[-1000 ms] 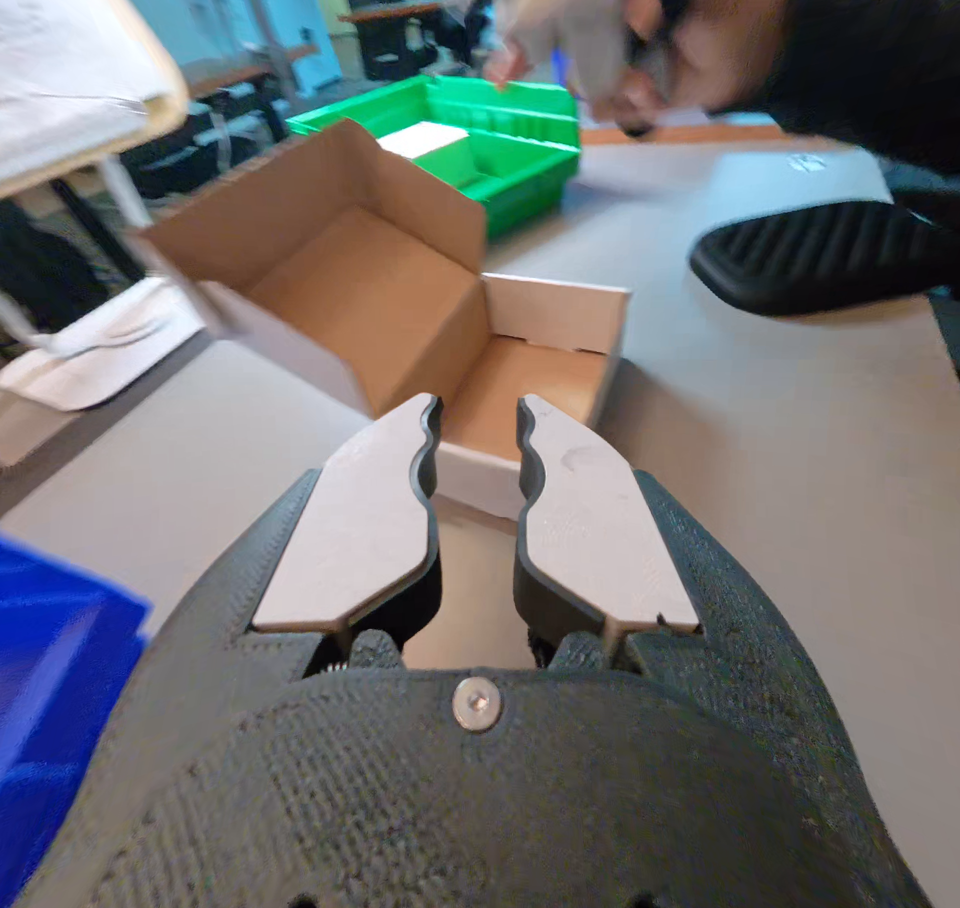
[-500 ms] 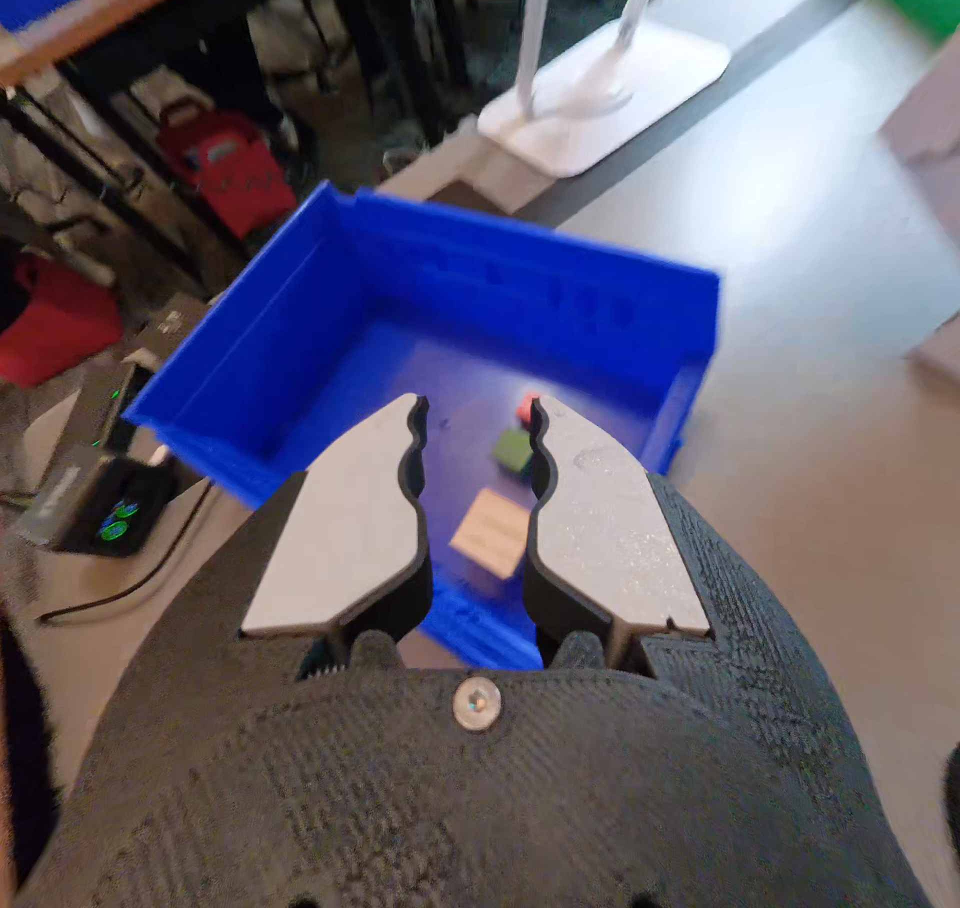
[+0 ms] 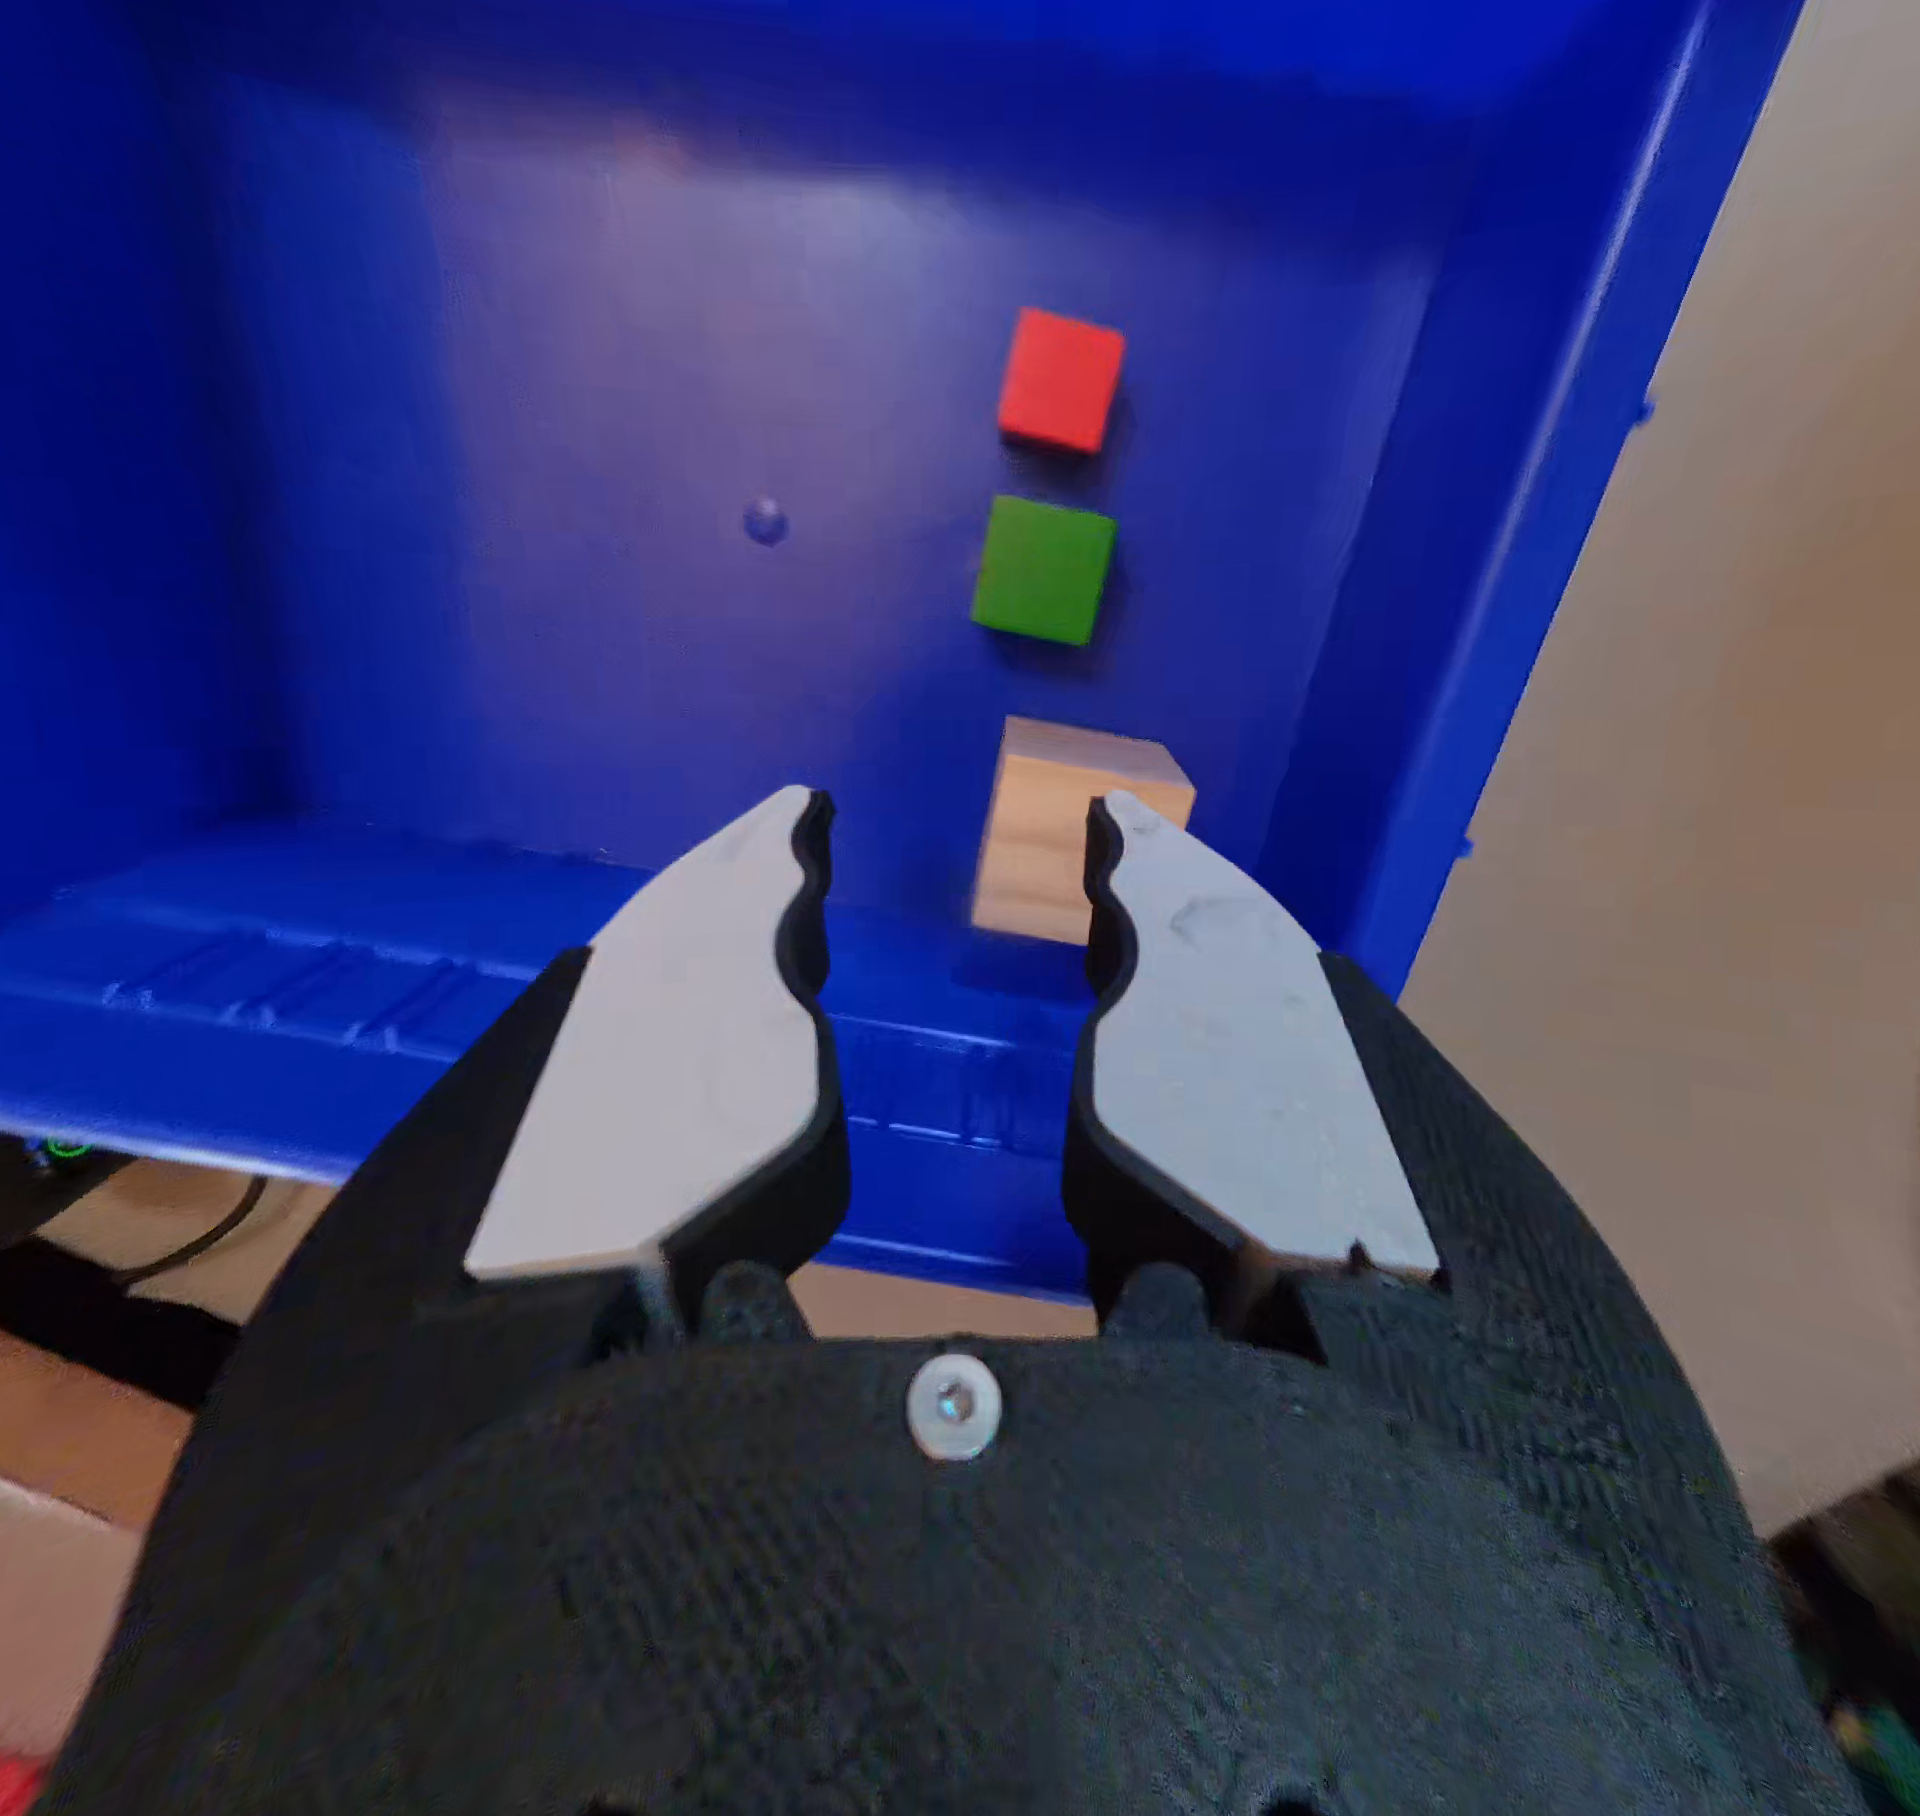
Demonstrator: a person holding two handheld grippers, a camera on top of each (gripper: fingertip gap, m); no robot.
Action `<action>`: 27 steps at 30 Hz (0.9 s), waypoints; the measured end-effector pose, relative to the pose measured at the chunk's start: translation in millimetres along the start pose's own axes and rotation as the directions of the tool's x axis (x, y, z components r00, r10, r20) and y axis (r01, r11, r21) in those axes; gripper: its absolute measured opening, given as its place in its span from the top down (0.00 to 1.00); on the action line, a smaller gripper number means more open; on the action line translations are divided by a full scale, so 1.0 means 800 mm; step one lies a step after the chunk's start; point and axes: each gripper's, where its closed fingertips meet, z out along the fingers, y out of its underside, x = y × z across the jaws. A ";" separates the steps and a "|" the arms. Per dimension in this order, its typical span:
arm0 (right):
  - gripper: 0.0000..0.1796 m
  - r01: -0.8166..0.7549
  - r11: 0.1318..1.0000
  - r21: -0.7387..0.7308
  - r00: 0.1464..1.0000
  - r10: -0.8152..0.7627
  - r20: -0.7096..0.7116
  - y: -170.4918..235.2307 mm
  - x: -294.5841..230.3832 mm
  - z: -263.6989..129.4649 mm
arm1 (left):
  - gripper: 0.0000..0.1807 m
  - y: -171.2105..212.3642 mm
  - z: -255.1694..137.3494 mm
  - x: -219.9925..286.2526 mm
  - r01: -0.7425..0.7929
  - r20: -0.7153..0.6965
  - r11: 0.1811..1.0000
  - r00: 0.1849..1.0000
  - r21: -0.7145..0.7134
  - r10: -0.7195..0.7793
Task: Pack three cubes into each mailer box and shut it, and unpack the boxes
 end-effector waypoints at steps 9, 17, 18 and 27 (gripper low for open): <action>0.70 -0.001 1.000 -0.005 1.000 0.001 0.005 0.002 0.001 0.000 | 0.73 0.023 0.019 0.022 -0.081 -0.052 0.976 0.996 -0.203 0.072; 0.70 -0.006 1.000 0.010 1.000 0.006 -0.004 -0.002 0.002 -0.004 | 0.73 0.026 0.023 0.032 -0.068 -0.077 0.977 0.996 -0.204 0.054; 0.71 -0.007 1.000 0.010 1.000 0.007 -0.004 -0.002 0.002 -0.004 | 0.74 0.029 0.027 0.034 -0.080 -0.076 0.972 0.995 -0.220 0.064; 0.71 0.005 1.000 0.001 1.000 -0.005 -0.009 0.001 0.000 -0.003 | 0.77 -0.008 0.001 0.019 -0.094 0.084 0.981 0.990 -0.169 0.110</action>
